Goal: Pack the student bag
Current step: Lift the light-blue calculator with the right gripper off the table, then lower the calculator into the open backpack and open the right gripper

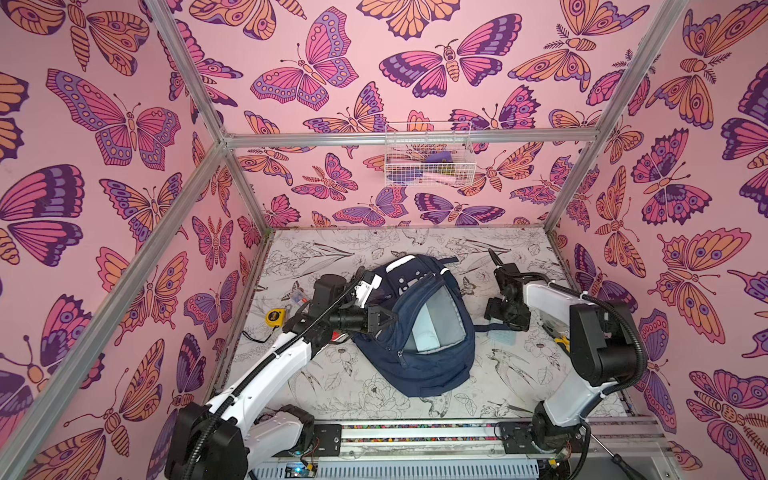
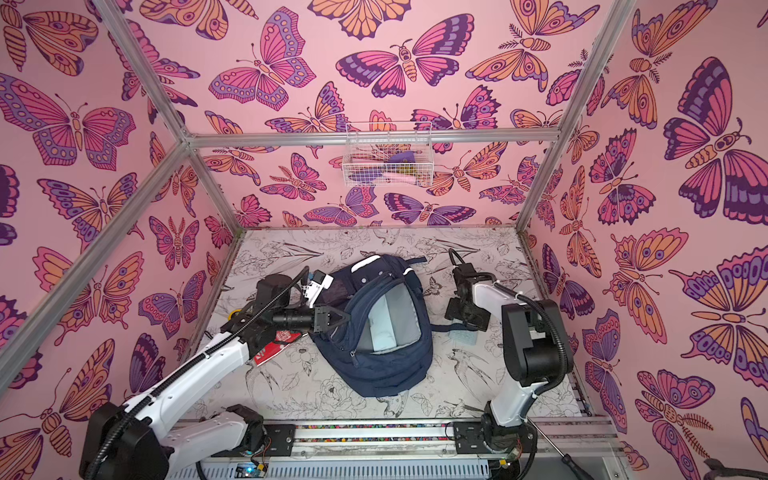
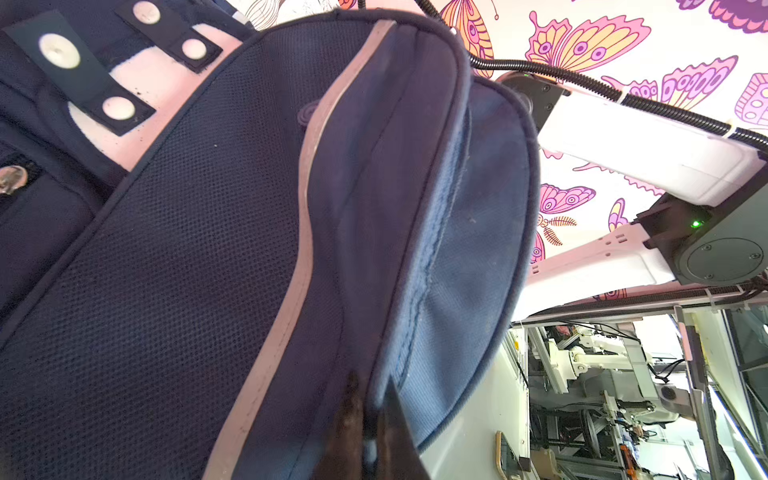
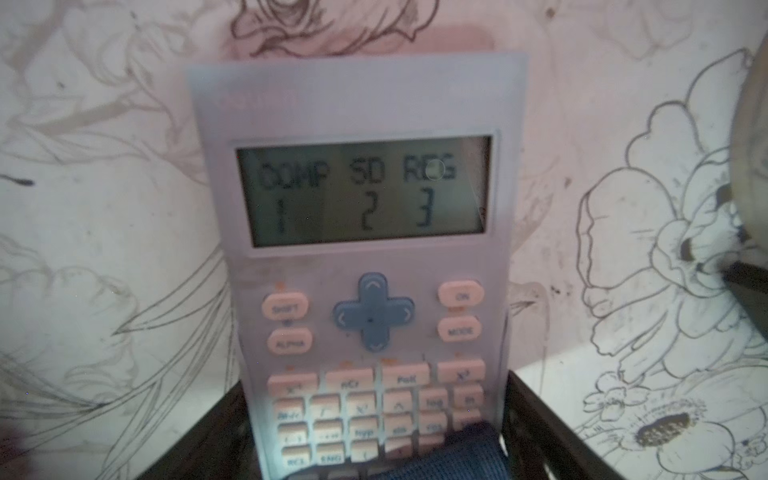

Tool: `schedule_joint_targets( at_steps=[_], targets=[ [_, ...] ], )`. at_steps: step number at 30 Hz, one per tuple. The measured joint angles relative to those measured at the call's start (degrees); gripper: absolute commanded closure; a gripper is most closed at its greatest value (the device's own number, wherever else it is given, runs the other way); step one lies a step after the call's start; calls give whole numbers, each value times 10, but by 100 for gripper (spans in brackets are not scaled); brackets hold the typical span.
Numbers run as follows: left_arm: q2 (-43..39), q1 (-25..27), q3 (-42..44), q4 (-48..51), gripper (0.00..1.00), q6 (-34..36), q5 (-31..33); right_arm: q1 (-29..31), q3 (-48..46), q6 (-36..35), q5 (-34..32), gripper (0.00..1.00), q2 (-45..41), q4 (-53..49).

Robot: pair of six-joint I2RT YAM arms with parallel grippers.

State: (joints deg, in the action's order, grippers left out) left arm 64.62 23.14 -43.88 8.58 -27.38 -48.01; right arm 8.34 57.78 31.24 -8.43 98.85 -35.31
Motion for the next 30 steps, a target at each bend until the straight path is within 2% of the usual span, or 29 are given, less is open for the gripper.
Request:
schedule_joint_targets(
  at_steps=[3,9,17,24,30],
  targets=[
    [0,0,0,0,100,-1,0,0,0,0,-16,40,-2,-7],
    [0,0,0,0,100,-2,0,0,6,-2,-64,42,-18,-61],
    [0,0,0,0,100,-2,0,18,53,-11,-96,50,-131,-130],
    [0,-2,0,-1,100,-3,-1,113,101,-8,-84,52,-259,-206],
    [0,-3,10,-25,100,-17,-5,249,103,39,-33,53,-322,-246]
  ],
)
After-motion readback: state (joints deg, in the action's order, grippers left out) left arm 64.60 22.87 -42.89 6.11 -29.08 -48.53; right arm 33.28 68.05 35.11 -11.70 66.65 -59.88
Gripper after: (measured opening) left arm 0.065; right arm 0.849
